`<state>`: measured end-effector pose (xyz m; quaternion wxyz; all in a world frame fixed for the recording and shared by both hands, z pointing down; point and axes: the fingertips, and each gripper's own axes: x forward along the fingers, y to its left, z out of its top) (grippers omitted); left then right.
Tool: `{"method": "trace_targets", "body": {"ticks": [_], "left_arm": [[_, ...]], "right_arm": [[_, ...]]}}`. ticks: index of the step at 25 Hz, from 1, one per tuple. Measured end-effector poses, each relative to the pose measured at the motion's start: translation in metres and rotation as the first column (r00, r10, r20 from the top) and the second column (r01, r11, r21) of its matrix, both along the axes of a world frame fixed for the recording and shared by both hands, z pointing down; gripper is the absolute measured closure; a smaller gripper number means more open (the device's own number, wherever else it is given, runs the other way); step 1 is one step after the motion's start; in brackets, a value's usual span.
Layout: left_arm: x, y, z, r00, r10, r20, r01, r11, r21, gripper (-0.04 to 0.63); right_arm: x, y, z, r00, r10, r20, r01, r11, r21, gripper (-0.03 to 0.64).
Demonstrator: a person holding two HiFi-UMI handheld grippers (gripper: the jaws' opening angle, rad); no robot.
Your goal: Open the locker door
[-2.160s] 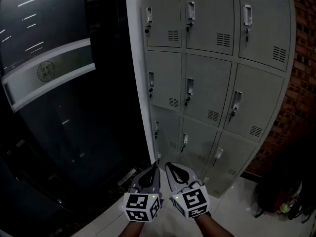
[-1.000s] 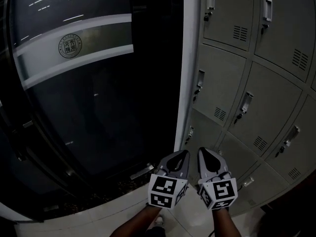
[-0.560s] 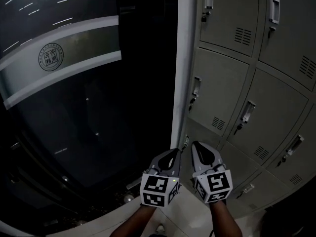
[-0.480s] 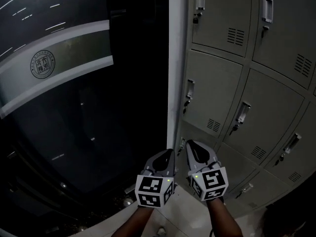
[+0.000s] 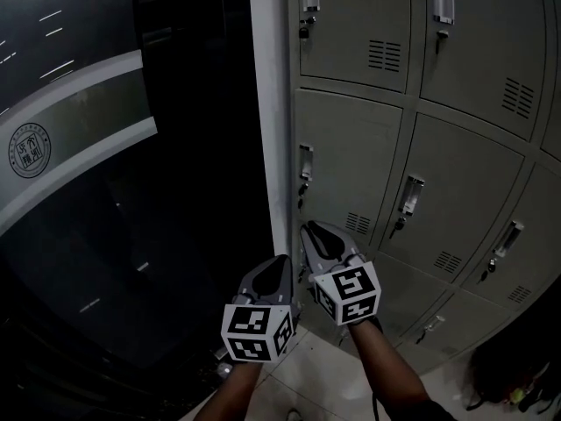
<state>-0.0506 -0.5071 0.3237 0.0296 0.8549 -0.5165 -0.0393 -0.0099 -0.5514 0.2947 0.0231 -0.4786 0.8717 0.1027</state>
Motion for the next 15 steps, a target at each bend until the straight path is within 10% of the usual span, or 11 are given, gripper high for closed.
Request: {"method": "trace_targets", "body": {"ticks": [15], "left_arm": [[-0.010,-0.042,-0.003,1.000,0.013,-0.007,-0.013,1.000,-0.007,0.591]], "right_arm": [[0.006,-0.099,-0.011,0.998,0.066,0.003,-0.066,0.998,-0.018,0.541]]}}
